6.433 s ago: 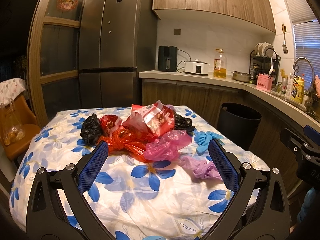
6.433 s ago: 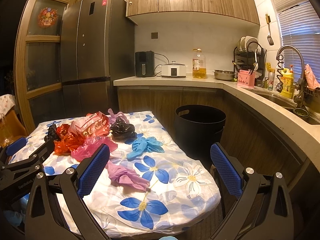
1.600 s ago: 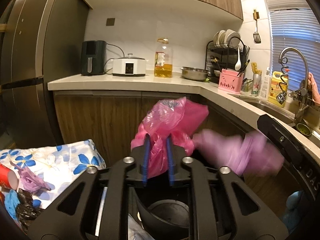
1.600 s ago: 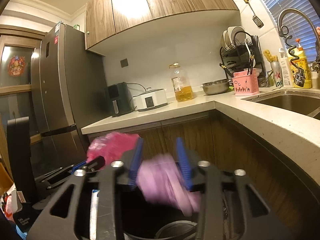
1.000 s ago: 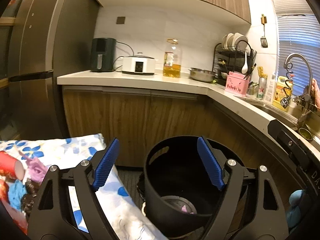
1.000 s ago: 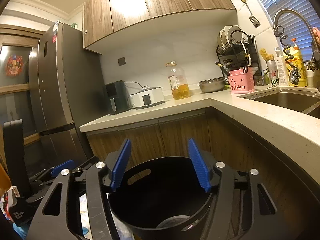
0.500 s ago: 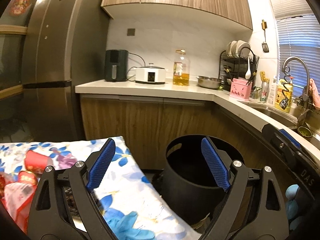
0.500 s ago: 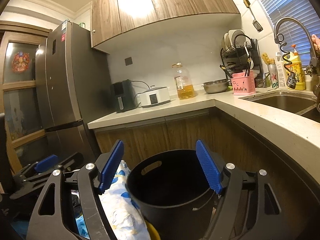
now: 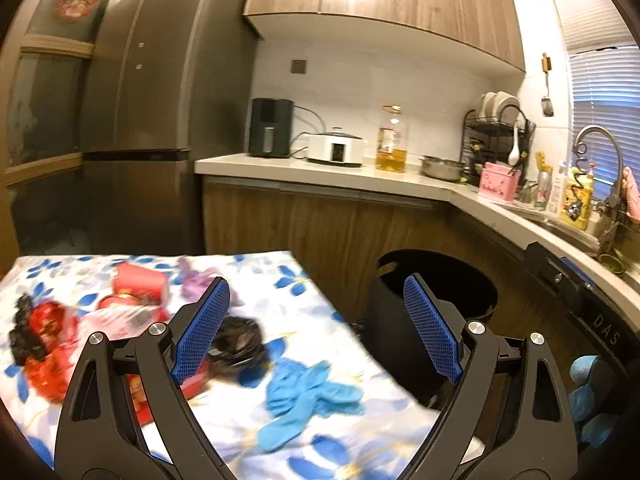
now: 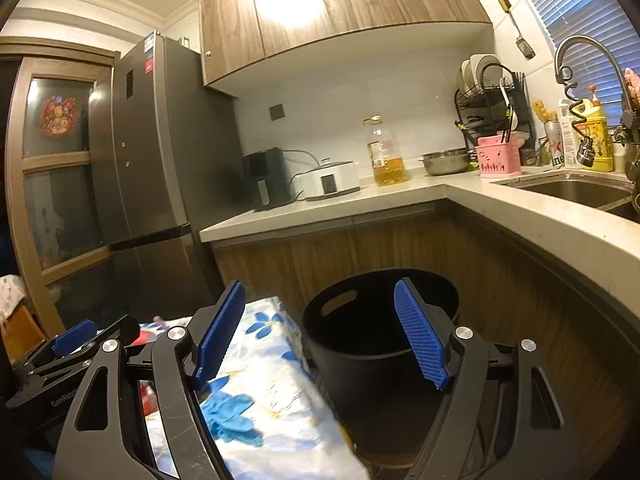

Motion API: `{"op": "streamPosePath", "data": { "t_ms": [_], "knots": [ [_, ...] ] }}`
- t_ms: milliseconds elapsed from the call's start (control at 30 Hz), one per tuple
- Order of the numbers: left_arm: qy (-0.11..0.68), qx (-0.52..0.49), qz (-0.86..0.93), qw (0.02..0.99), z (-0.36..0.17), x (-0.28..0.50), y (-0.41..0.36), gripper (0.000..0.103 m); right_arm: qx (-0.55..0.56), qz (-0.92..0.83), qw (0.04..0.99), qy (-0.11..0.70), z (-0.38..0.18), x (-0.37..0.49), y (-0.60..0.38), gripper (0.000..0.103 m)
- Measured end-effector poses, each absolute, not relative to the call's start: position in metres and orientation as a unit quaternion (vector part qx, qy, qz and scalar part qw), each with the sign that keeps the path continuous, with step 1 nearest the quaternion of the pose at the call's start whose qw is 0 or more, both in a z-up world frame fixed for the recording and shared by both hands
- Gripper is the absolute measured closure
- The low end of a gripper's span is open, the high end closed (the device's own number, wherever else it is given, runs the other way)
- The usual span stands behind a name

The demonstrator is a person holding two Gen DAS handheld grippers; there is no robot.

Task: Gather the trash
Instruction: 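Grasp the red-and-white snack bag with the left tool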

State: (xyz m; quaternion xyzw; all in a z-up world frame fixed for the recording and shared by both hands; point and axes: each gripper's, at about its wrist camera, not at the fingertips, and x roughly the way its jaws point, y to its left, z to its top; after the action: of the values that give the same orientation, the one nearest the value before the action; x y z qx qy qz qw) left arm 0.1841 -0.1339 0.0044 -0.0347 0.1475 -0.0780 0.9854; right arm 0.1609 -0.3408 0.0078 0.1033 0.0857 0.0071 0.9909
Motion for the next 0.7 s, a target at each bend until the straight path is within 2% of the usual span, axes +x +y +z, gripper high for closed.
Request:
{"op": "streamPosePath", "data": {
  "t_ms": [367, 600, 700],
  "knots": [
    [0.145, -0.057, 0.028, 0.987, -0.024, 0.136, -0.048, 0.016, 0.103, 0.044, 0.988, 0.107, -0.016, 0.147, -0.29, 0.028],
    [0.165, -0.073, 0.065, 0.981, -0.046, 0.133, -0.009, 0.016, 0.098, 0.072, 0.985, 0.124, -0.032, 0.145, -0.257, 0.028],
    [0.171, -0.075, 0.068, 0.98, -0.054, 0.136, 0.0, 0.021, 0.095, 0.082, 0.983, 0.133, -0.036, 0.147, -0.246, 0.028]
  ]
}}
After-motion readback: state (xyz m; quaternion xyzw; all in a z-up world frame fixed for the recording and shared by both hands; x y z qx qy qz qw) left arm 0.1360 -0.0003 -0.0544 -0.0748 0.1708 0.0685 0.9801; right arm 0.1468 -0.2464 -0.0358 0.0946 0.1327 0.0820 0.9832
